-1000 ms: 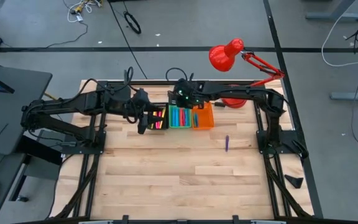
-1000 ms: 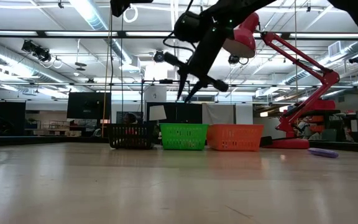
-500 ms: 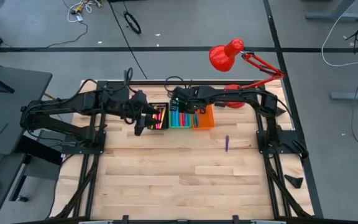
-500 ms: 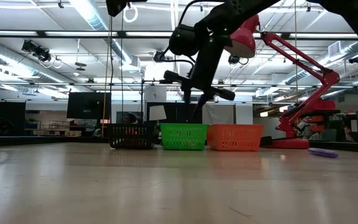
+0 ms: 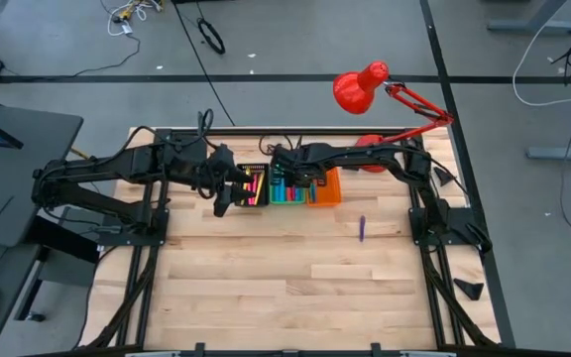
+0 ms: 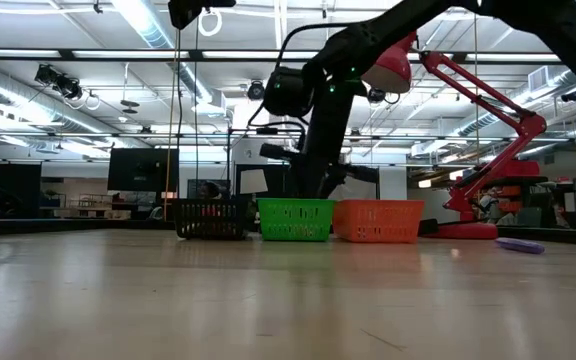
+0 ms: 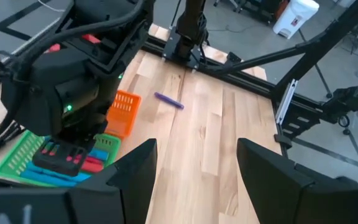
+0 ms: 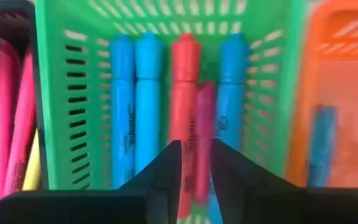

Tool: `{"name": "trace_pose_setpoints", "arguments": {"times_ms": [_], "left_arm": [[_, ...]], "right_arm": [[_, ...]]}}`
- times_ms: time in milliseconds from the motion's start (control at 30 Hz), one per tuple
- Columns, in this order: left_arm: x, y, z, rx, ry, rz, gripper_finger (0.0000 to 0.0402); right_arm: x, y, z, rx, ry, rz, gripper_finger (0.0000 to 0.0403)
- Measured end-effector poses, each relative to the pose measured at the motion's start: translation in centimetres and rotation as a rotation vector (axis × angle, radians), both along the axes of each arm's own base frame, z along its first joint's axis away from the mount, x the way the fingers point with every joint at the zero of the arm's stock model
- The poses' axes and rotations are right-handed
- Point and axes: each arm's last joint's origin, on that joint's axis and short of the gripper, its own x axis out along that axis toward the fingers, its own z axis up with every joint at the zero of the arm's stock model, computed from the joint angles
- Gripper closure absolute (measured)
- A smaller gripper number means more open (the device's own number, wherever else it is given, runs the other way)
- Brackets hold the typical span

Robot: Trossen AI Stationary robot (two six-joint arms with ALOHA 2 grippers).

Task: Pick & Place Markers
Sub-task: Put the small pink pen into the orange bin

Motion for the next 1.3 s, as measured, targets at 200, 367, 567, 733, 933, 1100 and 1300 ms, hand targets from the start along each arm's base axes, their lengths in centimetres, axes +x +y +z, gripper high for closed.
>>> {"name": "trace_pose_setpoints", "arguments": {"times_ms": [200, 367, 567, 733, 933, 1100, 1300], "left_arm": [[0.0, 0.0, 0.0, 0.0, 0.004, 0.001, 0.0173], [0.0, 0.0, 0.0, 0.001, 0.0, 0.001, 0.0173], [0.0, 0.0, 0.0, 0.0, 0.001, 0.002, 0.0173], [0.0, 0.0, 0.0, 0.0, 0.005, 0.001, 0.0173], [0.0, 0.0, -0.1, 0.0, 0.009, 0.001, 0.0173], [-0.1, 0.0, -0.2, -0.002, 0.028, 0.001, 0.0173], [-0.7, 0.0, -0.6, -0.001, 0.084, -0.002, 0.0173]], "right_arm": [[0.0, 0.0, -0.2, -0.012, 0.014, 0.021, 0.0317], [0.3, -0.1, -0.7, -0.006, 0.007, 0.039, 0.0317], [1.0, 0.6, 1.7, 0.005, 0.008, 0.095, 0.0317], [1.3, 0.6, 6.6, -0.12, 0.052, 0.107, 0.0317], [1.0, 0.3, 9.1, -0.16, 0.127, 0.09, 0.0324], [2.8, -0.1, 8.6, -0.132, 0.113, 0.101, 0.0325], [2.9, -0.2, 6.8, -0.069, 0.269, 0.085, 0.0325]]}}
